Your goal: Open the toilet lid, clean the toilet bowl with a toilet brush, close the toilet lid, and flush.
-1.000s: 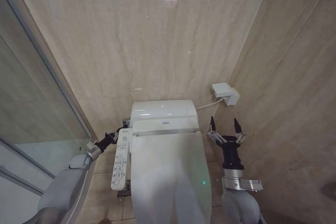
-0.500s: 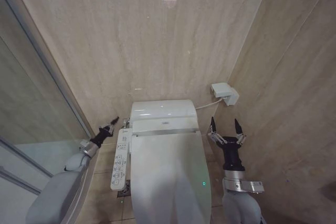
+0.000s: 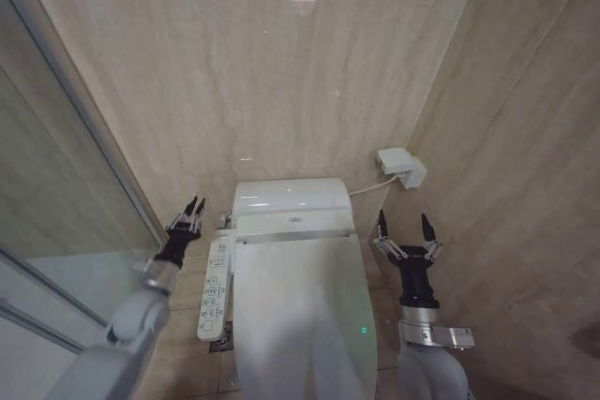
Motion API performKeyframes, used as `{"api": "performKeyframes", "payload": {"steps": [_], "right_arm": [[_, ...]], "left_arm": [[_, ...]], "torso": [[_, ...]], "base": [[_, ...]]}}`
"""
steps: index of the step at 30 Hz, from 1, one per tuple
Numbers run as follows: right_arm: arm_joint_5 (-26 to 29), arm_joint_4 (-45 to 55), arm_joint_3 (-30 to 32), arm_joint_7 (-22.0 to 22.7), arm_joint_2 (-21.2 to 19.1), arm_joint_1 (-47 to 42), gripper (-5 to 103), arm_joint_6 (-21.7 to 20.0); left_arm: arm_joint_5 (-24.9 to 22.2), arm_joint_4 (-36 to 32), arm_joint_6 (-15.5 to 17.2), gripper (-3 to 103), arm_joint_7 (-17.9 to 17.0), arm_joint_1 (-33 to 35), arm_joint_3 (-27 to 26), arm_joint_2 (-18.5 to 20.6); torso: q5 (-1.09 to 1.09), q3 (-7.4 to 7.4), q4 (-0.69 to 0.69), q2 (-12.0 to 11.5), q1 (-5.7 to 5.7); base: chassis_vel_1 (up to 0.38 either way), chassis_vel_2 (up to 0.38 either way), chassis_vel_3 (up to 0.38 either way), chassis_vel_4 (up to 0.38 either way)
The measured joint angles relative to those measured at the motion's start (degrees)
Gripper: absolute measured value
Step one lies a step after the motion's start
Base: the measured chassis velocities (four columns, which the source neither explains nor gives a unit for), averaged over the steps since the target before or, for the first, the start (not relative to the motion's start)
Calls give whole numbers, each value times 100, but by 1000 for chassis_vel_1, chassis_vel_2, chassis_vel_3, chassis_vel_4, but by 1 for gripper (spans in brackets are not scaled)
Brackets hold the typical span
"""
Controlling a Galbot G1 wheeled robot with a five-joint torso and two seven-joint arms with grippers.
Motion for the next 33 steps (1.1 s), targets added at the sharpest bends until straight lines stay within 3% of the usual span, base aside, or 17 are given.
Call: {"api": "performKeyframes", "payload": {"steps": [2,4,5,11,12,20,21,33], "right_arm": [[-83,17,9,76,17,0,100,-58],[-166,17,32,113,32,2,100,-77],[-239,12,53,123,44,11,100,-80],[-286,48,91,117,98,24,100,-65],[-285,55,104,117,118,20,100,-66],[-279,108,199,140,232,-15,100,-108],[-278,116,216,144,268,-21,100,-115],[-292,279,319,155,484,-147,100,-120]], "left_arm": [[159,-549,246,21,-354,467,-214,-36],[246,-817,309,21,-492,678,-349,-52],[319,-1027,353,48,-594,850,-469,-61],[417,-1985,648,48,-1009,1376,-938,-182],[446,-2237,699,75,-1052,1514,-1059,-230],[621,-2860,495,75,-1005,2000,-1305,-357],[626,-2883,471,100,-1000,2015,-1311,-375],[682,-2680,334,100,-989,1999,-1142,-457]], "torso": [[0,0,1,1,0],[0,0,1,1,0],[1,0,-2,1,-1],[1,0,-1,1,0],[1,0,-2,1,0],[1,0,-1,1,-1],[1,0,-1,1,0],[-1,1,-1,0,2]], "base": [[0,0,0,0],[0,0,0,0],[0,0,0,0],[0,0,0,0],[0,0,0,0],[0,0,0,0],[0,0,0,0],[26,-22,-28,26]]}}
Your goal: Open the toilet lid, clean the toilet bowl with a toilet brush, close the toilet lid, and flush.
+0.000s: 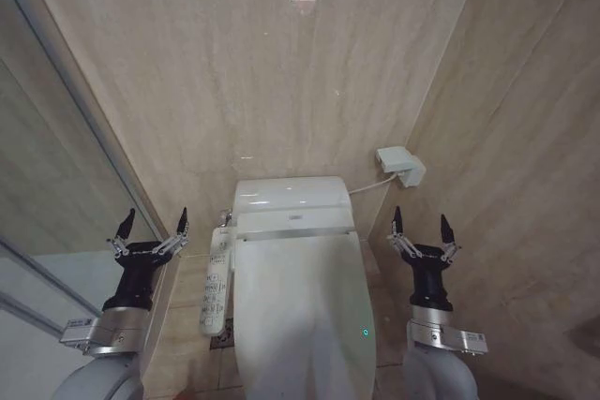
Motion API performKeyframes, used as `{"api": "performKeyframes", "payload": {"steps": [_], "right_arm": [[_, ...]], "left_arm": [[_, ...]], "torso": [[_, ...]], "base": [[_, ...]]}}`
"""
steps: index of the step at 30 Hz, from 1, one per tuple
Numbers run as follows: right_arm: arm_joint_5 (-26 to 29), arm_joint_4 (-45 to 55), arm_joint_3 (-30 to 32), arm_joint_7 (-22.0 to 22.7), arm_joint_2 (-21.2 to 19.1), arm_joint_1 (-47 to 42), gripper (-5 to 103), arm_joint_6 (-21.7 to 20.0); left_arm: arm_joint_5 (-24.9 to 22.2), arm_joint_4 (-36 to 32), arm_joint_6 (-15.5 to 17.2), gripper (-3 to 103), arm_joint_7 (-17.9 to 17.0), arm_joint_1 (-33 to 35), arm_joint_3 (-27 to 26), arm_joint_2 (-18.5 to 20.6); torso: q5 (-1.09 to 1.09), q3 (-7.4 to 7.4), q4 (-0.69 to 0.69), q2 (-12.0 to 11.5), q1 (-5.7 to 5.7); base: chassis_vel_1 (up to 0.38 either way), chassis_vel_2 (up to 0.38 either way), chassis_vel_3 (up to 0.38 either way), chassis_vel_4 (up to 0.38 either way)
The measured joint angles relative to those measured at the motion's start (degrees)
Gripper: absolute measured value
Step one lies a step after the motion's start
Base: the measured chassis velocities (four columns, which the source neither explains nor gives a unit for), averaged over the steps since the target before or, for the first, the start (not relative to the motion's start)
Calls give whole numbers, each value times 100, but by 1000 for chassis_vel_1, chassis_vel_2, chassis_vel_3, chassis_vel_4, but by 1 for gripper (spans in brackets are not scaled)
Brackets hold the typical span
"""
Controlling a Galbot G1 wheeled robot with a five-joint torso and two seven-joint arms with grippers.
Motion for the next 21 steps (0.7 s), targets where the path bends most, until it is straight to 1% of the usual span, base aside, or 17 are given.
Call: {"api": "performKeyframes", "payload": {"steps": [7,15,16,21], "right_arm": [[-49,0,16,-2,110,-13,100,37],[-48,-3,94,3,136,-13,100,49],[-47,-3,107,6,137,-12,100,48],[-45,-17,137,9,141,-11,100,45]], "left_arm": [[-20,58,0,100,20,-29,9,55],[-38,143,-4,100,35,-94,42,56],[-38,157,-5,100,39,-113,55,62],[-44,225,-8,100,49,-194,105,94]], "torso": [[0,-1,0,0,-2],[3,0,0,0,-2],[-1,-1,0,0,-3],[2,-1,0,1,-3]], "base": [[165,-177,-177,159],[256,-245,-252,258],[295,-299,-282,280],[324,-323,-329,324]]}}
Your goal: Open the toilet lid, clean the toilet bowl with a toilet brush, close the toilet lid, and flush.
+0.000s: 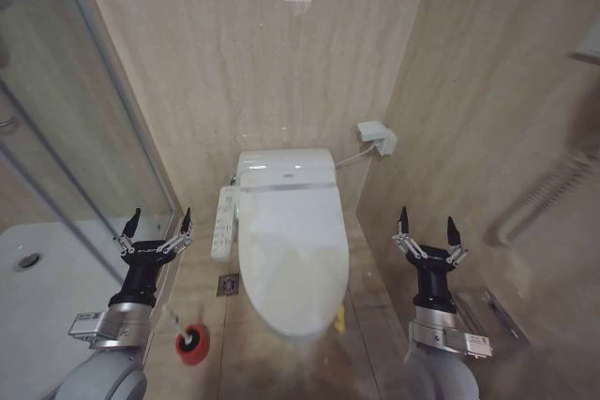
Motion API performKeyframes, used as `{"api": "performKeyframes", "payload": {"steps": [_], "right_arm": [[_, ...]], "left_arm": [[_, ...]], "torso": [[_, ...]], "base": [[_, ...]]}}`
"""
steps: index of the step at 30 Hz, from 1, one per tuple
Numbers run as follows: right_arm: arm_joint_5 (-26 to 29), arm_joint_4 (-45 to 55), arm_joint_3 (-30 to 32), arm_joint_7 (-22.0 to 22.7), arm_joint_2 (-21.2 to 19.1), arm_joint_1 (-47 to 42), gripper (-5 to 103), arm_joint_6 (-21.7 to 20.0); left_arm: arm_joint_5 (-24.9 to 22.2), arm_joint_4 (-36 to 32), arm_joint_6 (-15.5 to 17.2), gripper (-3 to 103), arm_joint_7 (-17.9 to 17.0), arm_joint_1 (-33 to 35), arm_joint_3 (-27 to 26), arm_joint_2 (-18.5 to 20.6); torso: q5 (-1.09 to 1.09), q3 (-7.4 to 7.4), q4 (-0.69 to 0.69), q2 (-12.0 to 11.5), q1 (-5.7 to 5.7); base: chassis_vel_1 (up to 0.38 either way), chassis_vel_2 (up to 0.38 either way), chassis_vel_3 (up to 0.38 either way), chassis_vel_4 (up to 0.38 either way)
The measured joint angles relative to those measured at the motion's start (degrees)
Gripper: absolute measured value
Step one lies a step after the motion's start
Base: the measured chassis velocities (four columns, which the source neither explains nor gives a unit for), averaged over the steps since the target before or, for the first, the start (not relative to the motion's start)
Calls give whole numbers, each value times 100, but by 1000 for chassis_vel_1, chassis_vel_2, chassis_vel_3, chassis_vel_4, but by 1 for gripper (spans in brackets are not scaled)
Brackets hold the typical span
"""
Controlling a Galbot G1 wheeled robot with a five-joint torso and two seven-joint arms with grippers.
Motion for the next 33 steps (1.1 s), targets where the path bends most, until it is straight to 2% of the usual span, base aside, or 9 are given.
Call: {"api": "performKeyframes", "payload": {"steps": [7,8,11,13,15,33], "right_arm": [[-7,-94,4,0,41,34,100,13],[-10,-112,-4,-1,55,43,100,19],[-21,-159,-9,-1,68,65,100,28],[-27,-190,-10,0,69,80,100,35],[-28,-225,-14,0,66,103,100,35],[-37,-340,-33,150,5,168,100,-38]], "left_arm": [[-11,140,-5,100,5,-124,98,30],[-13,172,-6,100,4,-150,114,37],[-18,230,-10,100,5,-203,145,51],[-32,278,-10,100,6,-265,174,56],[-42,344,-10,100,9,-323,209,55],[-9,574,-44,100,23,-478,411,-100]], "torso": [[3,0,-1,0,0],[-6,-2,0,3,-4],[4,-1,1,2,-4],[-2,-2,-2,4,-5],[0,0,2,3,-3],[0,0,-1,0,0]], "base": [[364,-363,-367,377],[281,-357,-285,300],[296,-273,-276,258],[137,-152,-203,167],[32,-56,-45,102],[-25,18,22,-23]]}}
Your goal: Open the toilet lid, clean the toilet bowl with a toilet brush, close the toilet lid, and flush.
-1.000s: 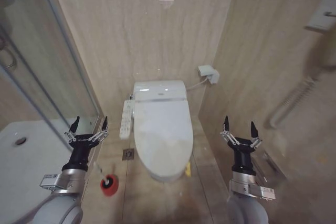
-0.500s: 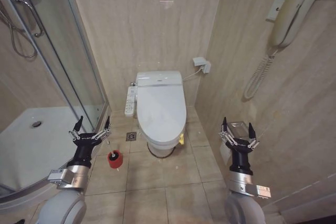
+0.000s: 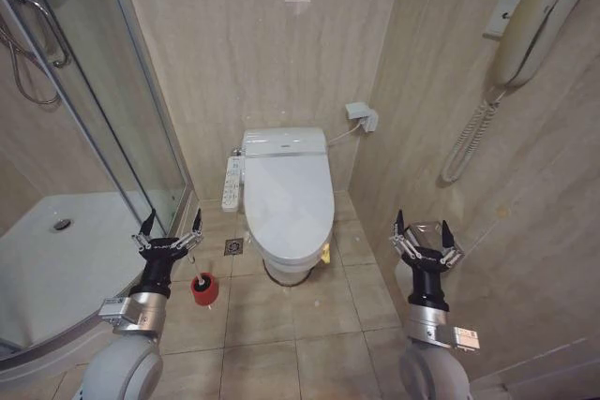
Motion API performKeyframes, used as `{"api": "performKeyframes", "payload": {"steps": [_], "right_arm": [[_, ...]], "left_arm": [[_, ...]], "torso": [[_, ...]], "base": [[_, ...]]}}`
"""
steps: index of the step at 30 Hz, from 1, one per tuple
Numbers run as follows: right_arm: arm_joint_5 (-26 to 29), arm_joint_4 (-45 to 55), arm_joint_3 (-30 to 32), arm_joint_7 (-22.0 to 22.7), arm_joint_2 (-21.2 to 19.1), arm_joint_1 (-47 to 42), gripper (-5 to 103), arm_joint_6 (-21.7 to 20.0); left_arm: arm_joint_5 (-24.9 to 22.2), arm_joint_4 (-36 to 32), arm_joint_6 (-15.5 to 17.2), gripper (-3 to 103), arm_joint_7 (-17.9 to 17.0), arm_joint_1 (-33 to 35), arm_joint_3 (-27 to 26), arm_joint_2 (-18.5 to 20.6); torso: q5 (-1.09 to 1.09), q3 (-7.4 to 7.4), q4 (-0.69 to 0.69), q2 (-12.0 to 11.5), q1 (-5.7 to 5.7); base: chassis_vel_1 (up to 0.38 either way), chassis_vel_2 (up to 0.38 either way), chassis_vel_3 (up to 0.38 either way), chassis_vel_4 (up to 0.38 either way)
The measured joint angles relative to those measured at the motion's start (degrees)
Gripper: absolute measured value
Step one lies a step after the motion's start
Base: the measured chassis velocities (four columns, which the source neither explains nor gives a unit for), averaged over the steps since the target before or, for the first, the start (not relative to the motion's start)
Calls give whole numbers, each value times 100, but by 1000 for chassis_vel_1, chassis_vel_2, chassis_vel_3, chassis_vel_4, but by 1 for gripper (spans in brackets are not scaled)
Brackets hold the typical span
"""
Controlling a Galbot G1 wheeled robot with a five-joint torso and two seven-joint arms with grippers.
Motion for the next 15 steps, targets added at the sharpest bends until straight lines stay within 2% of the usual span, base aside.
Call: {"api": "performKeyframes", "payload": {"steps": [9,15], "right_arm": [[0,98,-44,33,-45,-40,100,-41],[-87,141,-52,69,-69,-77,100,-128]], "left_arm": [[16,-197,-119,100,38,265,-205,-194],[85,-454,-133,100,92,504,-373,-482]], "torso": [[0,1,1,0,1],[0,0,1,0,1]], "base": [[0,0,0,0],[0,0,0,0]]}}
